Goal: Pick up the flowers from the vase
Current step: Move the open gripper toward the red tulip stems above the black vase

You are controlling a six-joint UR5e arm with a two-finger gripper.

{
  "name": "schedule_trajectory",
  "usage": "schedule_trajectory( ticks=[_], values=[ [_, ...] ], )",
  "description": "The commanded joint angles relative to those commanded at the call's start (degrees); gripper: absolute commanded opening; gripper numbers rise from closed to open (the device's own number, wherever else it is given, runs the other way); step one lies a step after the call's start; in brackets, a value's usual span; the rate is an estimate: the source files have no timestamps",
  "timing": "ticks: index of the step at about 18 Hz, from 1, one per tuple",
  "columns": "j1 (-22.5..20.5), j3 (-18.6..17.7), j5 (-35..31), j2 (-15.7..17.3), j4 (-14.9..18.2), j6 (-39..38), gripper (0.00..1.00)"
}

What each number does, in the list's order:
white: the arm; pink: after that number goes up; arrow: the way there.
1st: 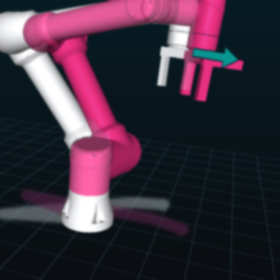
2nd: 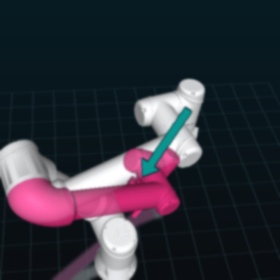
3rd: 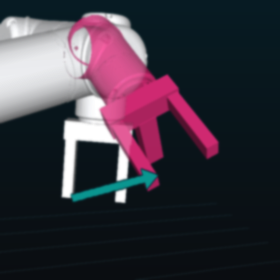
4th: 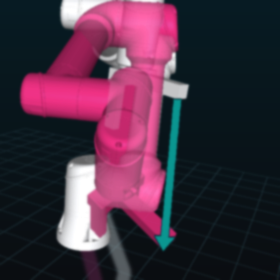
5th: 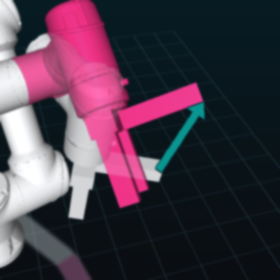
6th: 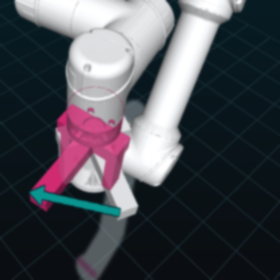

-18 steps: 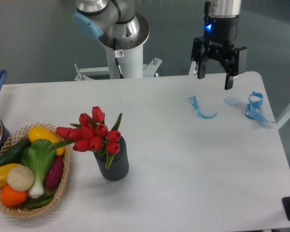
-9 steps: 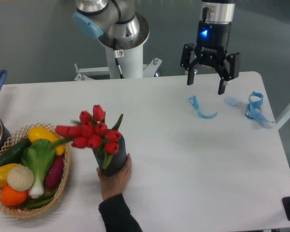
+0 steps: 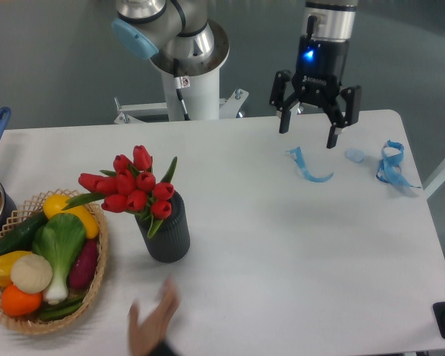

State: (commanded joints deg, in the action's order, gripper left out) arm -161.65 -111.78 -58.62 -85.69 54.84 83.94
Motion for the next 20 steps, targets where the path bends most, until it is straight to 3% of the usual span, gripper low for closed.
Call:
schedule_trajectory(
  ticks=[4,11,15,20],
  values=[
    [3.7,-2.5,1.3,-0.3,0.0,-3.1,1.0],
    [6.3,-4.1,13.3,-2.2,-0.1,-4.4,1.0],
    [8.9,-4.5,13.6,-4.8,-2.9,-3.5,1.0],
    [10.6,-5.0,16.3,-4.8,-3.1,-4.3,1.0]
  ],
)
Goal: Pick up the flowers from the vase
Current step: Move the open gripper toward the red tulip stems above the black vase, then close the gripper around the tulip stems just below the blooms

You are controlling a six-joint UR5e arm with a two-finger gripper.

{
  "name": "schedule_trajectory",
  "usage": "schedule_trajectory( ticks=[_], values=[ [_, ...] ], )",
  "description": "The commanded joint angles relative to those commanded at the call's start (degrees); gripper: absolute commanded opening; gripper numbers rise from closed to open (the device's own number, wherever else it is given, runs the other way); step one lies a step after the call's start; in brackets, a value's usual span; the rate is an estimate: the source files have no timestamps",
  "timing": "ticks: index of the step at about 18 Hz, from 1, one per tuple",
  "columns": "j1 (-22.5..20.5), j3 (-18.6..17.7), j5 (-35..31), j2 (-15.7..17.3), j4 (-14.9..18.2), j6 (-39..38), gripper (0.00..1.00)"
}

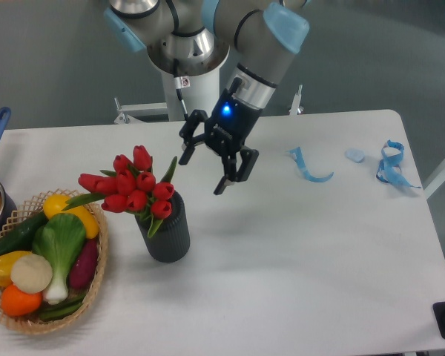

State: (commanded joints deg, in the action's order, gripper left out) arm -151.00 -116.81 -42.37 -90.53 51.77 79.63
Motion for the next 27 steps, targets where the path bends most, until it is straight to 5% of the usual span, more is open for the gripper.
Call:
schedule_trajectory(
  ticks=[27],
  values=[
    [8.2,2.0,0.1,-5.5,-1.3,-1.9,0.99]
  ],
)
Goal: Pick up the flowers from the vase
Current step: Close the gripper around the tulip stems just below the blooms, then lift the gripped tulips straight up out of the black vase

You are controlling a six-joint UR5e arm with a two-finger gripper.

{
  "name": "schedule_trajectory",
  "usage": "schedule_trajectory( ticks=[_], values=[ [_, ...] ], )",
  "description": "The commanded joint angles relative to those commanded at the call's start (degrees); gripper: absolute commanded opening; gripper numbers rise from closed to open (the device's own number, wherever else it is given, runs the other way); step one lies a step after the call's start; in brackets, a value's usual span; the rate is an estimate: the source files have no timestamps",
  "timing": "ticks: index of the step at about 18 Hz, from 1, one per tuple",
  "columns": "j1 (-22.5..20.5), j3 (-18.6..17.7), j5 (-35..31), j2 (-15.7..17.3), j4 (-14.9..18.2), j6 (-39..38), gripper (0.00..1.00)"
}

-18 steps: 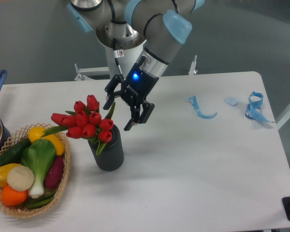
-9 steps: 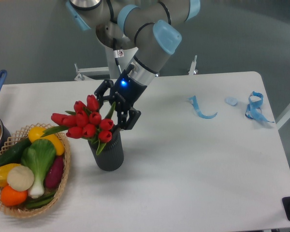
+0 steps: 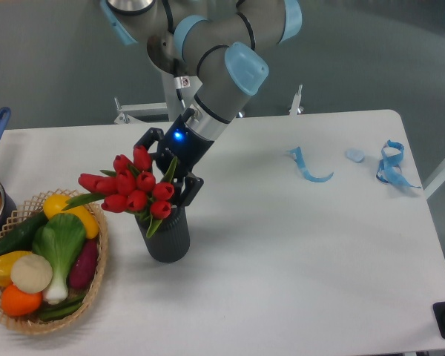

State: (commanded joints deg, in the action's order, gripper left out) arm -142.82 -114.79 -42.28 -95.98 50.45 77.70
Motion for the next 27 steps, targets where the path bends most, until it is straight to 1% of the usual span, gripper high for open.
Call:
schedule_trajectory(
  ticks=[2,3,4,6,7,10,13,15,17,18,20,21,22,24,27],
  values=[
    [0.0,0.0,0.0,0.0,0.0,0.0,0.77],
    [0.0,0.0,0.0,0.0,0.0,0.0,0.68],
    [0.0,0.0,0.0,0.0,0.0,0.0,0.62],
    [-0.1,0.3,0.1,0.0,0.0,0.0,0.57],
    [0.0,0.5,0.1,0.0,0.0,-0.1,0.51],
    [-0.1,0.6,0.2,0.1,0.0,-0.7,0.4],
    [-0.2,1.3,0.2,-0.1,0.0,-1.4,0.39],
    [-0.4,3.2,0.5,-0.1,0.0,-3.9,0.39],
    [-1.1,4.1,3.2,0.0,0.2,-4.5,0.39],
    [-1.5,4.2,4.6,0.1,0.1,-6.3,0.39],
    [-2.3,6.0,6.6,0.6,0.3,-9.6,0.39],
    [-2.5,7.2,7.7,1.0,0.7,-12.9,0.39],
    [-2.3,7.4,8.0,2.7,0.8,-16.1,0.39],
    [-2.5,7.8,9.4,4.1,0.9,-18.4,0.39],
    [-3.0,8.3,10.7,5.0,0.9,-20.3,0.39]
  ],
)
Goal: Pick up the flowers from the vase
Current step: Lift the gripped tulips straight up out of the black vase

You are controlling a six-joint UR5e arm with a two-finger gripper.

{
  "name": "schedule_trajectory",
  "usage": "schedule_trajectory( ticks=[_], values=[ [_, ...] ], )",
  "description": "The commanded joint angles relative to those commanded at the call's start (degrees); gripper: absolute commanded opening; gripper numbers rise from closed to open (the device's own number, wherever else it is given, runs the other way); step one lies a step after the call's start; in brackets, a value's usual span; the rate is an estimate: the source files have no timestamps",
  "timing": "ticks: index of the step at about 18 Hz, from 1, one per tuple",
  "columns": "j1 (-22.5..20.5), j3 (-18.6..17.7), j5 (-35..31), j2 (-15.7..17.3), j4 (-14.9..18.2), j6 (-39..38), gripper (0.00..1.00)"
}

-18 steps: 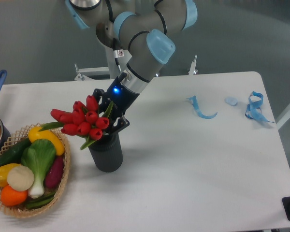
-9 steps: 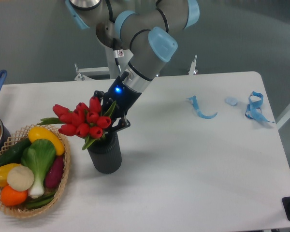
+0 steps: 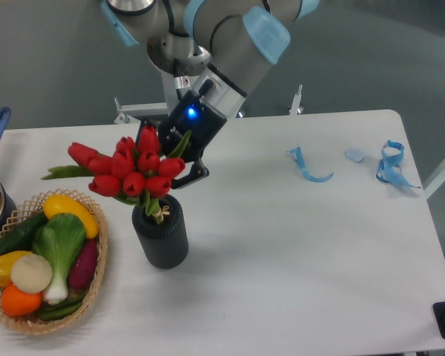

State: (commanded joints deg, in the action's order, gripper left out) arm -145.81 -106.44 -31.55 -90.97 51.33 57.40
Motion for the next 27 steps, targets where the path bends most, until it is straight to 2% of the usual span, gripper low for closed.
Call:
schedule_trajectory(
  ticks=[4,7,11,14,20,24,27],
  values=[
    [-0.2,0.4,1.1,1.5,0.0,-4.3,0.39],
    [-1.4,2.4,2.2,1.8,1.1,-7.9,0.39],
    [-2.3,3.2,2.4,2.4,2.9,-8.5,0.39],
    [-3.3,4.0,2.1,3.4,2.8,-10.9,0.39],
    [-7.6,3.3,2.1,6.0,2.3,-10.9,0.39],
    [-11.1,3.9,2.1,5.5,1.9,-10.1,0.39],
    [-13.3,4.6,2.1,3.9,-0.2,-7.2,0.39]
  ],
)
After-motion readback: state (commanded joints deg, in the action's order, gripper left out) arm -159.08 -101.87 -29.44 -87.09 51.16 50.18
